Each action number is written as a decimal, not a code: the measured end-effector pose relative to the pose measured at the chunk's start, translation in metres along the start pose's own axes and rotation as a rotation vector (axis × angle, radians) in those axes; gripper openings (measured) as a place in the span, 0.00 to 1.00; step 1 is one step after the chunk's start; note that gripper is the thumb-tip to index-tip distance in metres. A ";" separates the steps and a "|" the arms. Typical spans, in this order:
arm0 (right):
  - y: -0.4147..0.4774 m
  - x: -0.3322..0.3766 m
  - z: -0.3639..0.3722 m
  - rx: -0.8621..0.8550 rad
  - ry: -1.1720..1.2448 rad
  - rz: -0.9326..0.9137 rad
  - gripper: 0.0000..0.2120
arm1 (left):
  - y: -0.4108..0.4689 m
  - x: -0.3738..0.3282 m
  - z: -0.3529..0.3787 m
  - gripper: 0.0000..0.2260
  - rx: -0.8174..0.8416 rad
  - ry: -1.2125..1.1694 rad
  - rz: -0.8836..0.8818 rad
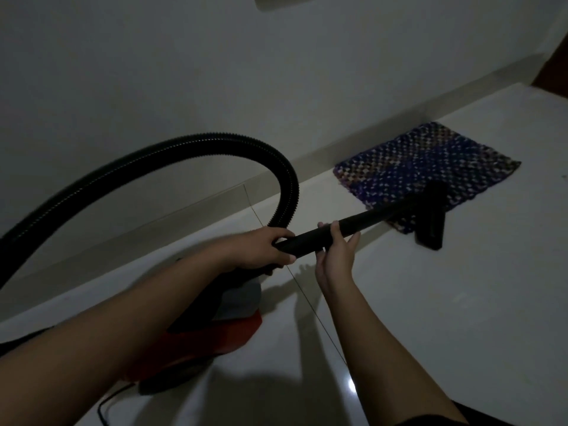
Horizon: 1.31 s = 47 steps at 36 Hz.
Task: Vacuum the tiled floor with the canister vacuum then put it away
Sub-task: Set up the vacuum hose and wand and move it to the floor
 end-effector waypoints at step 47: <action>-0.161 0.195 0.001 -0.363 -0.126 0.386 0.25 | -0.093 -0.180 0.017 0.17 0.506 -0.516 -0.347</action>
Point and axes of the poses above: each hand's wrist, its own y-axis towards the middle knuckle, its own z-axis out of the palm, x = y × z, the point moved 1 cm from there along y, towards the middle knuckle
